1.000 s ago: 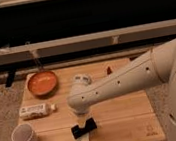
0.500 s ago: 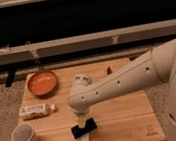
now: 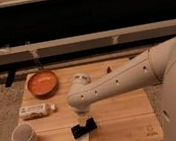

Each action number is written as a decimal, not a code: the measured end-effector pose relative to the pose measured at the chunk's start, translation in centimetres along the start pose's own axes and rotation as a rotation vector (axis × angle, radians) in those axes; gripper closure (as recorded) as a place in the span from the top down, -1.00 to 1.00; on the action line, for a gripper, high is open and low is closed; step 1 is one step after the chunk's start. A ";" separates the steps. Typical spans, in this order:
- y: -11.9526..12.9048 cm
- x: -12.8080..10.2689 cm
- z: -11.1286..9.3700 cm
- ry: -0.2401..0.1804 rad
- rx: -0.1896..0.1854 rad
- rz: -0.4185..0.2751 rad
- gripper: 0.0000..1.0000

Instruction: Drag the pepper across the table

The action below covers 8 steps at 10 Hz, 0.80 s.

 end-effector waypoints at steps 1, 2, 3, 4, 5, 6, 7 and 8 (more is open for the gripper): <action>-1.1 0.7 0.4 0.016 -0.002 0.031 0.60; -3.0 1.9 1.2 0.039 -0.011 0.077 0.60; -5.4 3.4 2.0 0.064 -0.022 0.128 0.60; -7.4 5.0 2.7 0.085 -0.033 0.181 0.60; -9.0 6.5 3.3 0.106 -0.042 0.232 0.60; -10.8 8.4 3.9 0.127 -0.054 0.297 0.60; -12.7 11.3 4.5 0.155 -0.061 0.385 0.60; -13.9 13.9 4.8 0.181 -0.063 0.468 0.60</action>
